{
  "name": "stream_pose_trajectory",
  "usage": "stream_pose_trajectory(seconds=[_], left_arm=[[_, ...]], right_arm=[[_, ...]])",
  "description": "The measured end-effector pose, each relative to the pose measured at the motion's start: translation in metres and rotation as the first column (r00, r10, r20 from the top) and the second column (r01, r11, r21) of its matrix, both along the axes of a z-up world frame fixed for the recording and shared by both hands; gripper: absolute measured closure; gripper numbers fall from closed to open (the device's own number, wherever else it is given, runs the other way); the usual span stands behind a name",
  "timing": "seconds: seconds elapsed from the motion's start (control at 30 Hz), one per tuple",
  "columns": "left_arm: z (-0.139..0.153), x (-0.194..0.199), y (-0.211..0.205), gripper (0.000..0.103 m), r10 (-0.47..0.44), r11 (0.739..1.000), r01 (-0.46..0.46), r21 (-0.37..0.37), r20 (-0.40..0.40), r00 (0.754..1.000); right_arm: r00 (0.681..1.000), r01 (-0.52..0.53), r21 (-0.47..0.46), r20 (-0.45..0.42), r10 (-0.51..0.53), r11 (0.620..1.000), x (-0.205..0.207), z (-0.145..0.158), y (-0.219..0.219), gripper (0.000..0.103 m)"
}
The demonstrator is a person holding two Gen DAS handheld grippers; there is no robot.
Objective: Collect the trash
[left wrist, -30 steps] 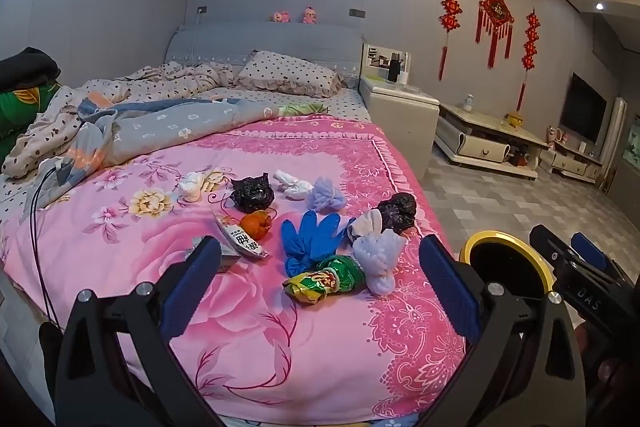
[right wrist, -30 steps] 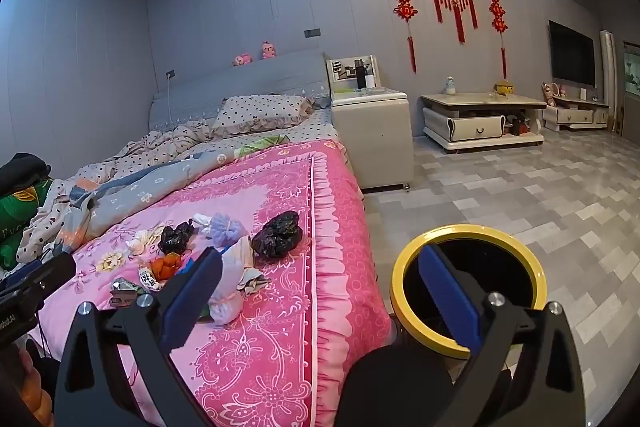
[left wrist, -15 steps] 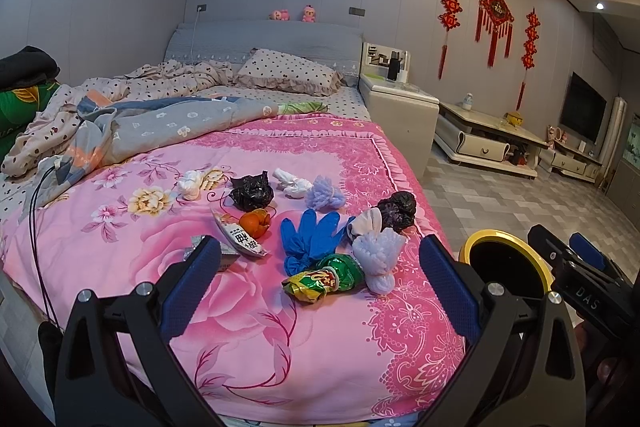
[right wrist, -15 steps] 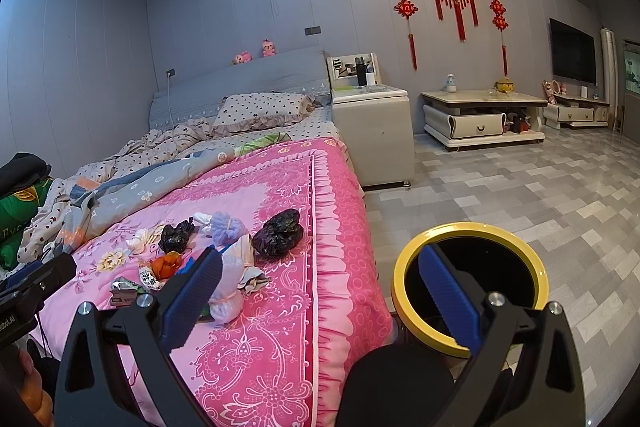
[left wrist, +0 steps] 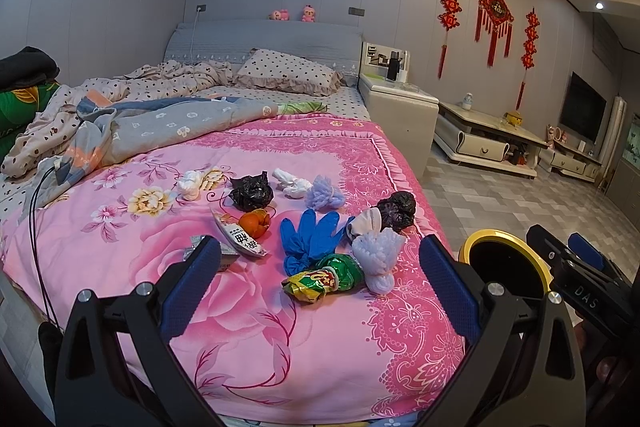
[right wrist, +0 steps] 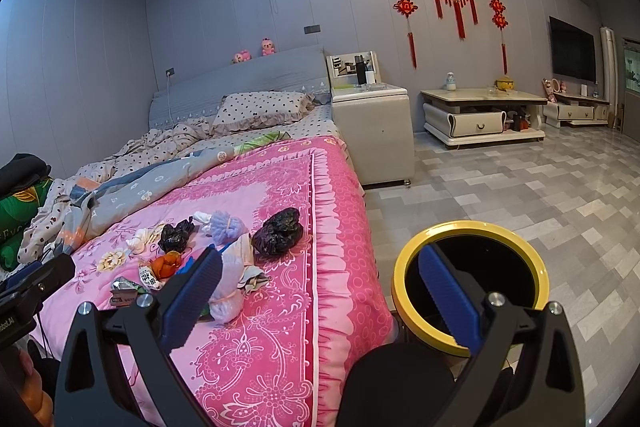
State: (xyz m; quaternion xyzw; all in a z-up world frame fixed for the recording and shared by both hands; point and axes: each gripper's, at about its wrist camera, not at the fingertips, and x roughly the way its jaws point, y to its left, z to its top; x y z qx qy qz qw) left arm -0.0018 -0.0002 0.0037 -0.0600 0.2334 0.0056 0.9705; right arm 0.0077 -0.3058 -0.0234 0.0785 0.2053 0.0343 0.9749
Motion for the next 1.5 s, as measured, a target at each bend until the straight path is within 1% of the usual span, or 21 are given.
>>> stream_pose_trajectory(seconds=[1.5], left_arm=[[-0.0011,0.0007,-0.0002,0.008,0.000,1.000,0.000,-0.006,-0.004,1.000]], right_arm=[[1.000,0.002,0.015,-0.019,-0.002,1.000,0.0006,-0.0070,0.0020,0.008]])
